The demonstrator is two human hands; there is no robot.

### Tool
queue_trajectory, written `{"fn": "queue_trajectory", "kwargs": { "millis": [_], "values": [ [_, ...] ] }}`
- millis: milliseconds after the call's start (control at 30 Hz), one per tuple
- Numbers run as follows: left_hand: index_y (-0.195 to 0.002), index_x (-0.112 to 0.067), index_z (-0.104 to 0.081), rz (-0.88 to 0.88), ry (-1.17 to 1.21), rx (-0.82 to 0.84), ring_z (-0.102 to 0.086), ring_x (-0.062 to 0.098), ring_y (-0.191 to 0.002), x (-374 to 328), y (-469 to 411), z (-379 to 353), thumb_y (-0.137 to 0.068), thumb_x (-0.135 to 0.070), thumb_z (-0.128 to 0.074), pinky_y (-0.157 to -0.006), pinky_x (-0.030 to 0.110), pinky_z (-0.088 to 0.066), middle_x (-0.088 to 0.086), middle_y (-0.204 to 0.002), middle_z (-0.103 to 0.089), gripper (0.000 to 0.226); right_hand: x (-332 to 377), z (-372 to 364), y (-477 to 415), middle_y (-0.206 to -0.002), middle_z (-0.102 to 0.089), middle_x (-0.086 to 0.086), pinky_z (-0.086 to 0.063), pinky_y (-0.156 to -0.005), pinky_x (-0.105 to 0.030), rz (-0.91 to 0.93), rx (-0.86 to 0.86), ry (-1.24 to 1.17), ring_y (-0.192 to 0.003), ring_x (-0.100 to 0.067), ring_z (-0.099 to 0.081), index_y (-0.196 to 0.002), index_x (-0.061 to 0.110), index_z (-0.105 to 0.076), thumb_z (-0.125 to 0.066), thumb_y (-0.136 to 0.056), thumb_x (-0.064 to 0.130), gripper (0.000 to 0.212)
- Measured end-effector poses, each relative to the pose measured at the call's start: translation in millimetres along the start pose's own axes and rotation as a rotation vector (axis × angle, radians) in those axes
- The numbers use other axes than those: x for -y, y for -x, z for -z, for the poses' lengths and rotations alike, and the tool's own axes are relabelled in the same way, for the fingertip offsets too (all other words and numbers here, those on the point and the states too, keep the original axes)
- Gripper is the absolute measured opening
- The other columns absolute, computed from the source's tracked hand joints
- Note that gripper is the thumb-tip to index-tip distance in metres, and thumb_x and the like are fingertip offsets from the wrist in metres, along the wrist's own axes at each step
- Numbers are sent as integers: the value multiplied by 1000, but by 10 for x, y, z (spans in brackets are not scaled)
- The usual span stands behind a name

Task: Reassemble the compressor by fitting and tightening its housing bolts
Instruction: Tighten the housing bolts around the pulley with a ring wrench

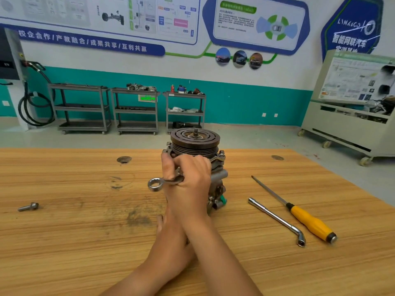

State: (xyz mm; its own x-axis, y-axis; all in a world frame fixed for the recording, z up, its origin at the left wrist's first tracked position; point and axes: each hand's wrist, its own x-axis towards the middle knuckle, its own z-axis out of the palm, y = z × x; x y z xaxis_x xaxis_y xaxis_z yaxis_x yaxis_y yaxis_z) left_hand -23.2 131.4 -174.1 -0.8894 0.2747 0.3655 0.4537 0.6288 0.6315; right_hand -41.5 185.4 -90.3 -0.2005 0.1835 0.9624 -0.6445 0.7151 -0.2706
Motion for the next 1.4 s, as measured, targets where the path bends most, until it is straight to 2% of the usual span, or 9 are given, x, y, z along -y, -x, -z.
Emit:
{"fn": "queue_trajectory", "kwargs": {
  "millis": [67,133,200,267,400,533,1067,1267,1400],
  "values": [
    [-137,-30,-33,-55,46,-2,-23,16,-135,5,18,-5,-81,-47,-44,-107,48,-28,2,-149,-17,59,9,189,-155,-44,-43,6,-40,-53,-24,-83,-73,-144,-51,-5,-39,-50,10,-48,-52,-87,19,39],
    [-130,-53,5,-92,18,4,2,-10,-129,17,23,5,-89,-43,-50,-115,39,-13,-35,-140,25,69,-97,505,-446,-38,-36,12,-35,-45,-12,-433,-341,-563,-38,1,-35,-47,21,-46,-43,-94,19,47],
    [-120,-59,15,-53,-12,50,8,-15,-123,7,21,20,-91,-43,-49,-117,40,-10,-45,-126,37,72,-317,925,-782,-34,-28,11,-33,-39,-15,-621,-575,-1131,-31,-3,-27,-38,22,-45,-26,-99,14,65],
    [-120,-58,15,-54,-1,54,8,-13,-125,8,30,25,-91,-43,-49,-117,38,-10,-46,-124,37,72,-554,1196,-1024,-34,-21,9,-30,-37,-16,-659,-628,-1362,-30,-6,-20,-38,20,-44,-18,-98,11,66],
    [-125,-55,12,-78,18,21,7,-15,-124,51,27,9,-91,-42,-50,-115,30,-10,-47,-125,35,72,-878,1084,-1113,-36,-15,7,-19,-40,-15,-918,-563,-1259,-33,-10,-11,-53,19,-31,-29,-98,27,46],
    [-123,-57,13,-82,19,23,7,-18,-123,62,12,22,-91,-42,-50,-114,26,-10,-46,-128,33,72,-1033,862,-1042,-36,-15,6,-17,-39,-14,-1029,-482,-1183,-32,-10,-11,-52,18,-32,-31,-98,30,48],
    [-122,-60,11,-125,64,16,4,-11,-131,67,41,25,-87,-45,-55,-111,23,-13,-46,-130,30,76,-802,865,-474,-35,-22,5,-34,-49,-20,-837,-521,-1106,-34,-11,-19,-42,20,-40,-29,-99,20,58],
    [-125,-57,8,-139,70,18,7,-15,-129,68,30,20,-88,-42,-56,-107,15,-9,-46,-129,31,76,-875,906,-545,-33,-23,8,-31,-47,-21,-763,-309,-1117,-32,-9,-20,-41,22,-41,-26,-97,18,58],
    [-140,-45,0,-129,78,32,8,-16,-129,69,20,25,-89,-39,-55,-108,16,-10,-46,-130,30,75,-1005,947,-630,-33,-20,7,-30,-44,-18,-897,-302,-1182,-32,-9,-17,-40,19,-39,-28,-95,21,57]
  ]
}}
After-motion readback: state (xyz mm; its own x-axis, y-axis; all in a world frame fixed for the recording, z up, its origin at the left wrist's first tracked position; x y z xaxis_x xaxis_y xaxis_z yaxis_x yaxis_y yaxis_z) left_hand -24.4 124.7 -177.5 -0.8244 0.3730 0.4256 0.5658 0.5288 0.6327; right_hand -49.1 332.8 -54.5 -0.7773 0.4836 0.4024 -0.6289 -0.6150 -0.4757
